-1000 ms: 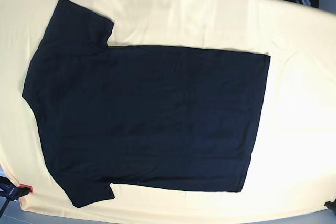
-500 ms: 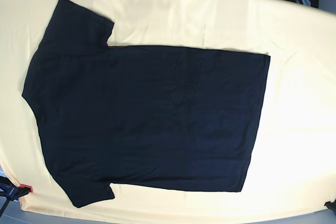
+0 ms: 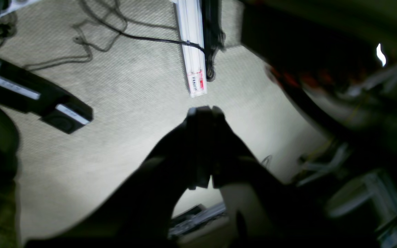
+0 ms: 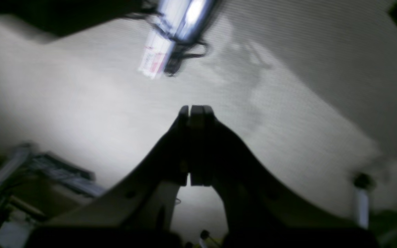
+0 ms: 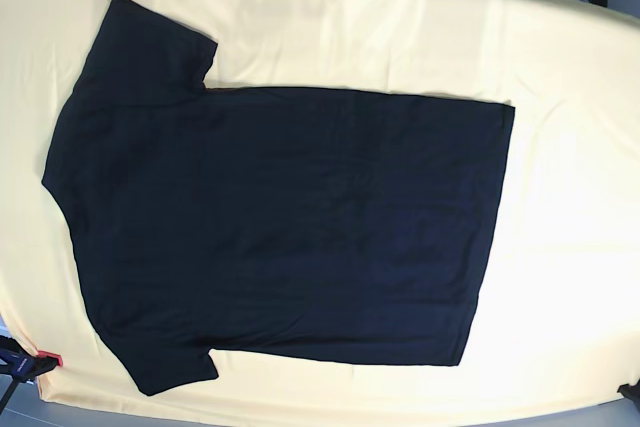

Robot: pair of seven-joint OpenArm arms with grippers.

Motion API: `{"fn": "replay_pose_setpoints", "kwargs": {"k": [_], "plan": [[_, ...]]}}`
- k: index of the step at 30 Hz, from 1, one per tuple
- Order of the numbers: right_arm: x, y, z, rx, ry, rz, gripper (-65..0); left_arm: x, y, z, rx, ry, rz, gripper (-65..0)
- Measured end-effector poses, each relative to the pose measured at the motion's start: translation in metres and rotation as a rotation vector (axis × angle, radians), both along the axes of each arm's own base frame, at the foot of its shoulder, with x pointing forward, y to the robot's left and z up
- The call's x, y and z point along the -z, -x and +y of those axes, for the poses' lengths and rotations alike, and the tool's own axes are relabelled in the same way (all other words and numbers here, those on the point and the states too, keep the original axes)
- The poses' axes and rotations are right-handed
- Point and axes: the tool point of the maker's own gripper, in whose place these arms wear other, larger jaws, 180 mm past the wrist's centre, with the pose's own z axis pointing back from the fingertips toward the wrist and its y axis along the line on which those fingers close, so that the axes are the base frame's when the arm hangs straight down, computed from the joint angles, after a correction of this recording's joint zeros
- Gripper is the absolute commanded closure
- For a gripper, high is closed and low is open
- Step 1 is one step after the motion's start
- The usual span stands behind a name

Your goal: Fold the T-shirt properly

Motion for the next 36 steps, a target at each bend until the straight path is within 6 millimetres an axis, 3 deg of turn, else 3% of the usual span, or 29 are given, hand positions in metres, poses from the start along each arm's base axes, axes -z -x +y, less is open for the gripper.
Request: {"fn": "replay_pose_setpoints", "kwargs": {"k": [7, 12, 16, 20, 26, 30, 36], "plan": [[-0.052, 0.051, 0.003, -0.056, -0.042, 0.028, 0.0, -0.055, 0.050, 0.007, 0.204, 0.046, -0.023, 0.0], [-0.098, 0.059, 0.016, -0.089, -0.094, -0.018, 0.0, -0.098, 0.060, 0.011, 0.295, 0.085, -0.050, 0.0], [-0.132, 0.058, 0.008, -0.101, -0.051, -0.056, 0.0, -0.131, 0.065, 0.018, 0.353, 0.086, -0.072, 0.0], [-0.166, 0.039, 0.004, -0.114, -0.045, -0.147, 0.0, -0.159, 0.040, 0.028, 0.408, 0.039, -0.178, 0.0], [-0.200, -0.025, -0.028, -0.205, 0.138, -0.419, 0.0, -0.197, -0.041, 0.053, 0.434, -0.093, -0.425, 0.0], [-0.216, -0.055, -0.048, -0.234, 0.238, -0.524, 0.0, -0.226, -0.092, 0.069, 0.420, -0.175, -0.573, 0.0], [-0.255, -0.116, -0.079, -0.186, 0.371, -0.730, 0.0, -0.277, -0.149, 0.074, 0.426, -0.247, -0.784, 0.0]]}}
